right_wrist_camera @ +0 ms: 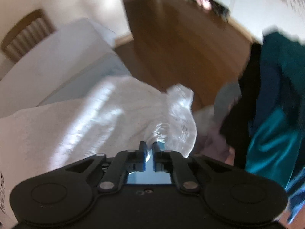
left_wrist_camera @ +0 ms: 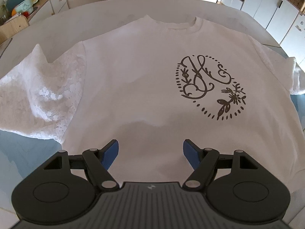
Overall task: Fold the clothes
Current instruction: 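Grasp the lace sleeve with the right gripper and fold it across the sweatshirt front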
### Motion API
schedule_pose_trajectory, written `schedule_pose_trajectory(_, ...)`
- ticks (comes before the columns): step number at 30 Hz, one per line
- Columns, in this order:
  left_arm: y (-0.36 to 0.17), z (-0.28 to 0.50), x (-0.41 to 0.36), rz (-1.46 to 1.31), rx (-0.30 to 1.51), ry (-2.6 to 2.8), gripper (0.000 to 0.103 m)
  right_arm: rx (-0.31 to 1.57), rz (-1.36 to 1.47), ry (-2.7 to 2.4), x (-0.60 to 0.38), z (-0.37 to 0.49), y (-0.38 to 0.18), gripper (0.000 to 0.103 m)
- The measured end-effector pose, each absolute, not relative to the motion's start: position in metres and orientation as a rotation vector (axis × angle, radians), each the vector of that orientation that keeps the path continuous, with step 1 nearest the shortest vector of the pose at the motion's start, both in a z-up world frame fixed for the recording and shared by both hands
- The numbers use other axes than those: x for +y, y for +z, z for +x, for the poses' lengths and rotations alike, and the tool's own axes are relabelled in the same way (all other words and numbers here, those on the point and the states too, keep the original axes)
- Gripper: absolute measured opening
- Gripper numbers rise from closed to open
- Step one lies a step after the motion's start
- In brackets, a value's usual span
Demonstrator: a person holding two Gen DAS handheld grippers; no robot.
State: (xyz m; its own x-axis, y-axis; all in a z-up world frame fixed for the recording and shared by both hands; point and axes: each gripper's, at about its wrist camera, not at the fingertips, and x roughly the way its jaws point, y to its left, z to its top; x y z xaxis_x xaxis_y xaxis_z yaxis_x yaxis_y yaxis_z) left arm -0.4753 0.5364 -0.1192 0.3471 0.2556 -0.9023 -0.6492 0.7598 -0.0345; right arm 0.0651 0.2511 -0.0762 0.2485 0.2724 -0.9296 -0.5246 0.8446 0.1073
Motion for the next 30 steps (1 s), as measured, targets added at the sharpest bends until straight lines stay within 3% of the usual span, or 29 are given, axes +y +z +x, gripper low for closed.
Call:
schedule_pose_trajectory(4, -0.115, -0.477, 0.536, -0.41, 1.04, 0.576, 0.074, 1.018, -0.395, 0.701, 0.281, 0.021, -0.042, 0.103)
schedule_pose_trajectory(11, -0.103, -0.478, 0.537, -0.362, 1.003, 0.534, 0.074, 0.933, -0.53, 0.966, 0.341, -0.057, -0.027, 0.103)
schedule_pose_trajectory(21, -0.116, -0.482, 0.558, -0.357, 1.039, 0.484, 0.074, 0.98, -0.751, 1.011, 0.4, -0.125, -0.093, 0.103)
schedule_pose_trajectory(30, -0.134, -0.482, 0.563, -0.348, 1.036, 0.419, 0.075, 1.01, -0.573, 1.094, 0.413, -0.14, -0.036, 0.103)
